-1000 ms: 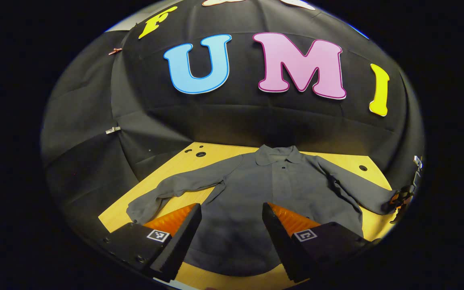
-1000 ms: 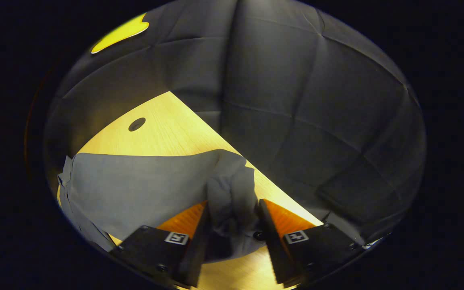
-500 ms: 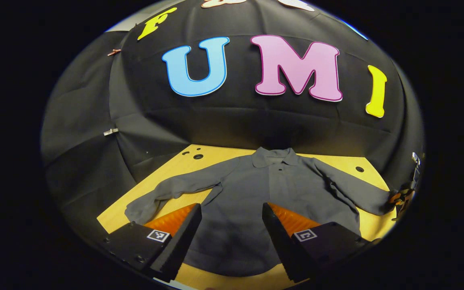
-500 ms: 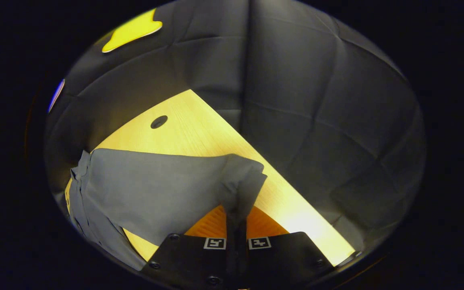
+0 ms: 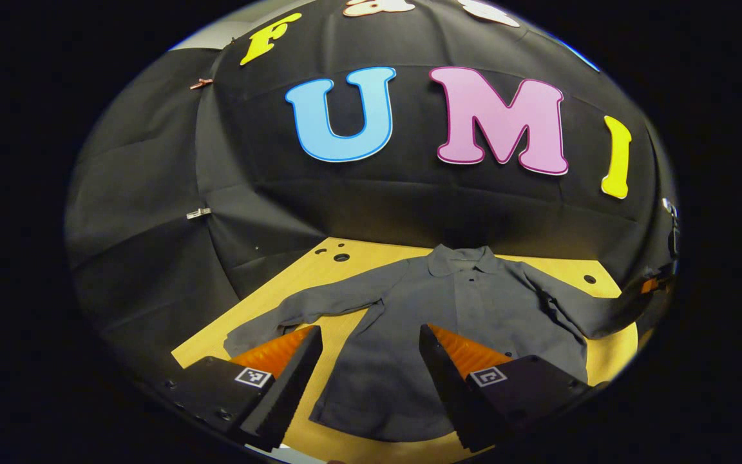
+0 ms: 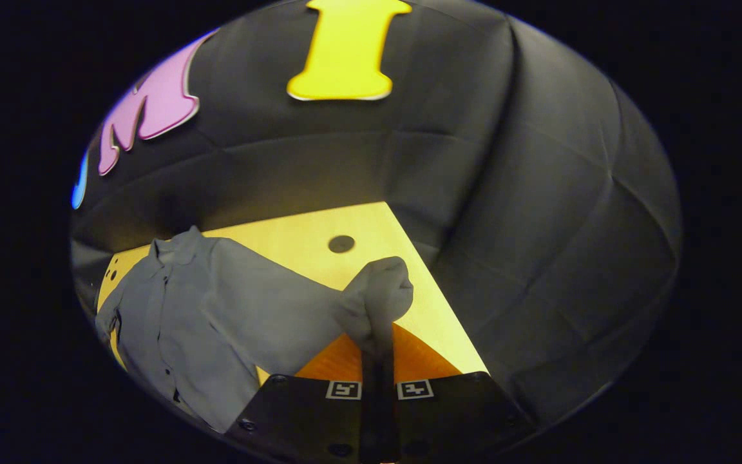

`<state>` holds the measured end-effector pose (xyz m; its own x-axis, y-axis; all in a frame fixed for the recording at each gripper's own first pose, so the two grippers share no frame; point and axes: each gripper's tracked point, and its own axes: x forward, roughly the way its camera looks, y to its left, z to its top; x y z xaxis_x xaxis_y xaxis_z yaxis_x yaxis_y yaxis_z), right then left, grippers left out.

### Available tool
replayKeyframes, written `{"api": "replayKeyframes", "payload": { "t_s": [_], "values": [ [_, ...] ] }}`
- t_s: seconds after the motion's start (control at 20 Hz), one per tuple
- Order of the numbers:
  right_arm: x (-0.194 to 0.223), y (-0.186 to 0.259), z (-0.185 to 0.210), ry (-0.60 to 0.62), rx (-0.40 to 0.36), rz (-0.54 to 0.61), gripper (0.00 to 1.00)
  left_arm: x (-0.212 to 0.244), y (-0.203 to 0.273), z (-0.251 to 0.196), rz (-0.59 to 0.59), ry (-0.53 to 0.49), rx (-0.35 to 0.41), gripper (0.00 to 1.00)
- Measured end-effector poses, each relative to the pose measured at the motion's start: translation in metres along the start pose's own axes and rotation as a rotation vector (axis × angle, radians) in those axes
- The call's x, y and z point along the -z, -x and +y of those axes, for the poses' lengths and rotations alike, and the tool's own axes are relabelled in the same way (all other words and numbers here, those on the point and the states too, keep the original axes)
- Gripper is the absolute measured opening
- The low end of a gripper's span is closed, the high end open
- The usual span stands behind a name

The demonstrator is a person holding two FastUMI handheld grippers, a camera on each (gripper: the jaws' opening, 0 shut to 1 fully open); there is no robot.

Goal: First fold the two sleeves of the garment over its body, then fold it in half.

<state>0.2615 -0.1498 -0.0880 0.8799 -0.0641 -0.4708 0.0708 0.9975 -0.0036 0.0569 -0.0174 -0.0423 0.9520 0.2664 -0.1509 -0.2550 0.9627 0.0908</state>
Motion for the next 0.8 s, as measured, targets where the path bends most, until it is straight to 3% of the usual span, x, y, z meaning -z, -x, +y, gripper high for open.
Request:
{"api": "replayKeyframes", "payload": {
  "t_s": [0.45,0.65,0.8],
  "values": [
    [-0.097,0.083,0.069,0.152,-0.151,-0.08,0.05,-0.005,-0.002,0.053,-0.02,0.016,-0.034,0.96],
    [-0.132,0.125,0.115,0.212,-0.232,-0.104,0.05,0.004,-0.01,0.079,-0.012,0.029,-0.048,0.96],
    [-0.129,0.131,0.177,0.284,-0.283,-0.107,0.05,0.002,-0.013,0.098,-0.031,0.002,-0.061,0.96]
  ]
}}
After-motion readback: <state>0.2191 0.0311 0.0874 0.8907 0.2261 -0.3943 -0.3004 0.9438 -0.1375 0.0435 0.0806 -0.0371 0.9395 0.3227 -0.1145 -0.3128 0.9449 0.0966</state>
